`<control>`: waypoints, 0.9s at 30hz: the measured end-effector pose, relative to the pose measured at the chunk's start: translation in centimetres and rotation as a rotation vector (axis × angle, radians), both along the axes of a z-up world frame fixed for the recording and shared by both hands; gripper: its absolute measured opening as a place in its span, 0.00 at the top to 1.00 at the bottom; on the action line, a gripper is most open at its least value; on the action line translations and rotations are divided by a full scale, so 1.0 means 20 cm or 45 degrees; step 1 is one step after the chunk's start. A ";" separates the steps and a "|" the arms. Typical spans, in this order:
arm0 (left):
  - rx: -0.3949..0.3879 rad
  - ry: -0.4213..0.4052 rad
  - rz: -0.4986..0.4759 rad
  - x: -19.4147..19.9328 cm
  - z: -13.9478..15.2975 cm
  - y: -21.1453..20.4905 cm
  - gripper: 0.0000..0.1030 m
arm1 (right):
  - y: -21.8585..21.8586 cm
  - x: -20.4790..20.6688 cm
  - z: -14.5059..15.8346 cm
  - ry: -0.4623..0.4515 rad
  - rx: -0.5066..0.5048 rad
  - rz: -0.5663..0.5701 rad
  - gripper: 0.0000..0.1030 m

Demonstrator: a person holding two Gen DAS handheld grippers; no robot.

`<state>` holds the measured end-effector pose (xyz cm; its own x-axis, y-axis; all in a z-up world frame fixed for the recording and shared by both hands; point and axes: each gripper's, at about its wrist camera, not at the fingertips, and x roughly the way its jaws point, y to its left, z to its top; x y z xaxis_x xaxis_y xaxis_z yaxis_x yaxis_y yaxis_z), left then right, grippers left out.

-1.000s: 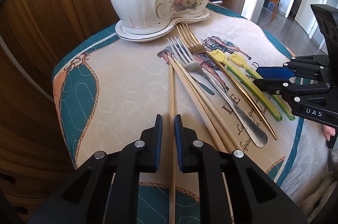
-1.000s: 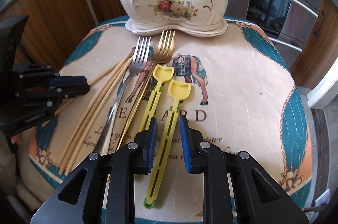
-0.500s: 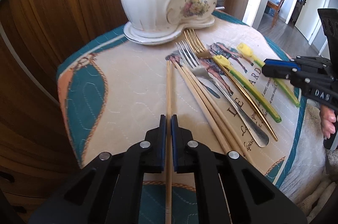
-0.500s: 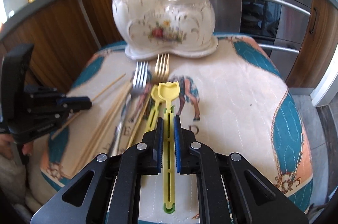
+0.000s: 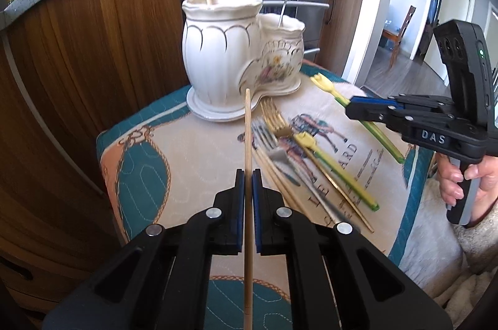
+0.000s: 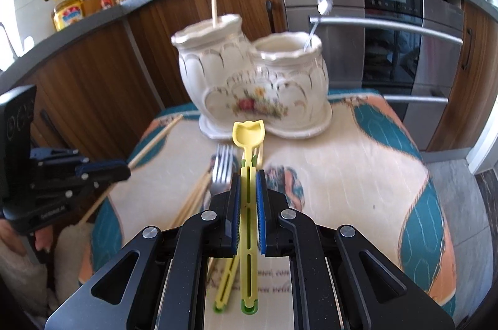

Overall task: Organize utensils
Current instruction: 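Carry the chopstick and yellow tongs up and drop them into the ceramic holder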

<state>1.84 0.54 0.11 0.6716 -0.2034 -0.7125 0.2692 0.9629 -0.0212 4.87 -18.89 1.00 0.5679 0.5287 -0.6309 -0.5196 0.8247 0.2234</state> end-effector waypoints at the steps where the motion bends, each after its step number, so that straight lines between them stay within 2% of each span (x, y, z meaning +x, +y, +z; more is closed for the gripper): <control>1: 0.000 -0.010 0.000 0.00 0.01 0.00 0.95 | 0.00 0.00 0.01 -0.009 0.010 -0.001 0.90; 5: -0.027 -0.073 -0.027 0.00 0.06 -0.01 0.95 | 0.00 0.05 0.09 -0.048 0.061 -0.006 0.90; 9: -0.022 -0.093 -0.050 0.03 0.08 -0.04 0.95 | 0.02 0.10 0.17 -0.112 0.085 0.000 0.90; 18: -0.041 -0.159 -0.098 0.08 0.14 -0.11 0.95 | 0.07 0.29 0.37 -0.227 0.256 -0.022 0.90; 27: -0.065 -0.257 -0.101 0.13 0.27 -0.11 0.95 | 0.08 0.48 0.43 -0.308 0.346 -0.127 0.90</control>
